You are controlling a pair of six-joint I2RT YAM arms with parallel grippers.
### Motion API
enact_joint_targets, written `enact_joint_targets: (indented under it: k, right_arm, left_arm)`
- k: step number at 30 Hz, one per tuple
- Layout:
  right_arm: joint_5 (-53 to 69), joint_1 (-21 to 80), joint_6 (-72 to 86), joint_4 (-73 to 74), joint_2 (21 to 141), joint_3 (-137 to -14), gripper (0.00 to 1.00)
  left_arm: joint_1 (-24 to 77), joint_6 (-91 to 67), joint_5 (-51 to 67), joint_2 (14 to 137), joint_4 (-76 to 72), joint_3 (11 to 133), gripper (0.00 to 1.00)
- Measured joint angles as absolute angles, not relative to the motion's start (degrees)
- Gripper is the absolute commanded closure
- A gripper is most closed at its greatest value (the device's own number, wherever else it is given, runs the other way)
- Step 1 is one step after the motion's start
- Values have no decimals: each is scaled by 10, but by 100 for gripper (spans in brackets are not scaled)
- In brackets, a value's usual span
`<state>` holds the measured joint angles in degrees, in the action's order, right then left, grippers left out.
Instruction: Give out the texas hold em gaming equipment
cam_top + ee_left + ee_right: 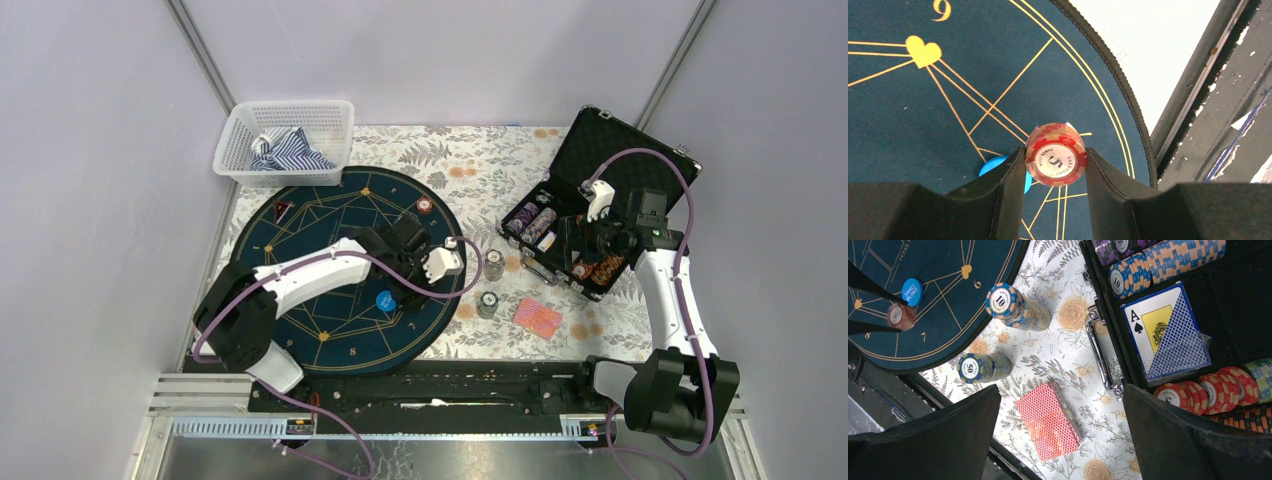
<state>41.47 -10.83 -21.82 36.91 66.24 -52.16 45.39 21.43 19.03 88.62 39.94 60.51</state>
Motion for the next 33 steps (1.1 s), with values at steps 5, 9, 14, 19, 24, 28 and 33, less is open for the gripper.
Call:
enact_joint_targets:
  k: [5, 9, 14, 19, 24, 28, 33]
  right_arm:
    - [415, -108, -218, 369, 661, -522, 0]
    - [415, -108, -218, 369, 661, -522, 0]
    - [414, -108, -218, 369, 661, -521, 0]
    - [414, -108, -218, 369, 661, -521, 0]
    - [414, -108, -218, 369, 661, -521, 0]
    - [414, -108, -218, 369, 661, -521, 0]
    - [414, -108, -218, 369, 661, -521, 0]
  left_arm:
    - [474, 211, 182, 890, 380, 594, 60]
    - [482, 211, 176, 909, 358, 594, 59]
    - [486, 212, 169, 940, 343, 594, 56]
    - [487, 217, 159, 955, 328, 594, 34]
    - [487, 226, 158, 955, 332, 594, 22]
    - [482, 227, 168, 951, 354, 599, 17]
    - [401, 224, 204, 913, 385, 623, 12]
